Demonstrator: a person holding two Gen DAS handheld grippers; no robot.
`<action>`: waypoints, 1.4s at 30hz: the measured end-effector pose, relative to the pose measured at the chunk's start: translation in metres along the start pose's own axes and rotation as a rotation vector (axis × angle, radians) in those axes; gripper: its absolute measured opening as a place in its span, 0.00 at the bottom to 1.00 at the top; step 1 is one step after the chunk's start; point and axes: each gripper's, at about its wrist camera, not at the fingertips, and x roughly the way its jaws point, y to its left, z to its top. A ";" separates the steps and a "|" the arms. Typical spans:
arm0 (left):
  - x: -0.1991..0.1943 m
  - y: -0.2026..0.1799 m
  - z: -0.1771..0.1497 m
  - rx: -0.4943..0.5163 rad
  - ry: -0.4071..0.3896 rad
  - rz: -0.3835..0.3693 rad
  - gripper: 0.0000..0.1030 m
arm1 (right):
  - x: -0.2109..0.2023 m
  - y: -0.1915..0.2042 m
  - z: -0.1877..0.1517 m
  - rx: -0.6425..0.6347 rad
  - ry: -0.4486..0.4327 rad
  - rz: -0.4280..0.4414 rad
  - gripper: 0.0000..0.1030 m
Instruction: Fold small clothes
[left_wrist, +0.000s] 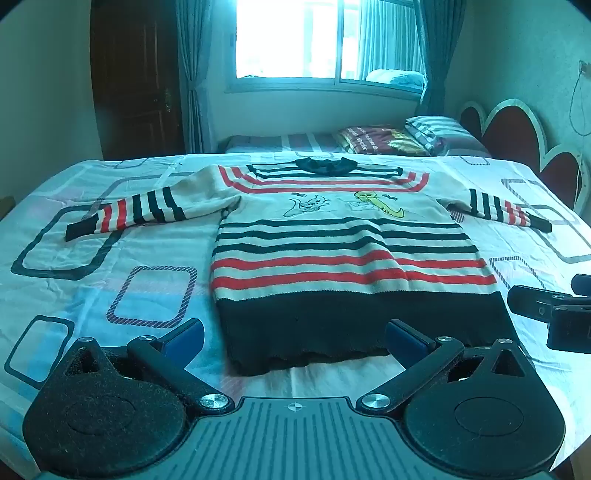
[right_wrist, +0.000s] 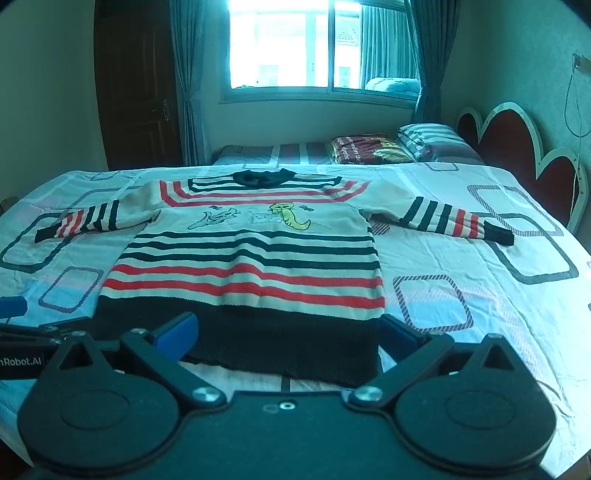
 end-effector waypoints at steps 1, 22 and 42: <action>0.000 0.000 0.000 0.001 0.001 0.000 1.00 | 0.000 0.000 0.000 0.003 -0.012 0.002 0.99; -0.002 -0.001 0.006 0.000 -0.018 0.014 1.00 | 0.001 -0.001 0.003 -0.005 -0.015 0.002 0.99; -0.001 -0.001 0.008 0.001 -0.028 0.026 1.00 | -0.002 -0.001 0.004 -0.001 -0.021 0.005 0.99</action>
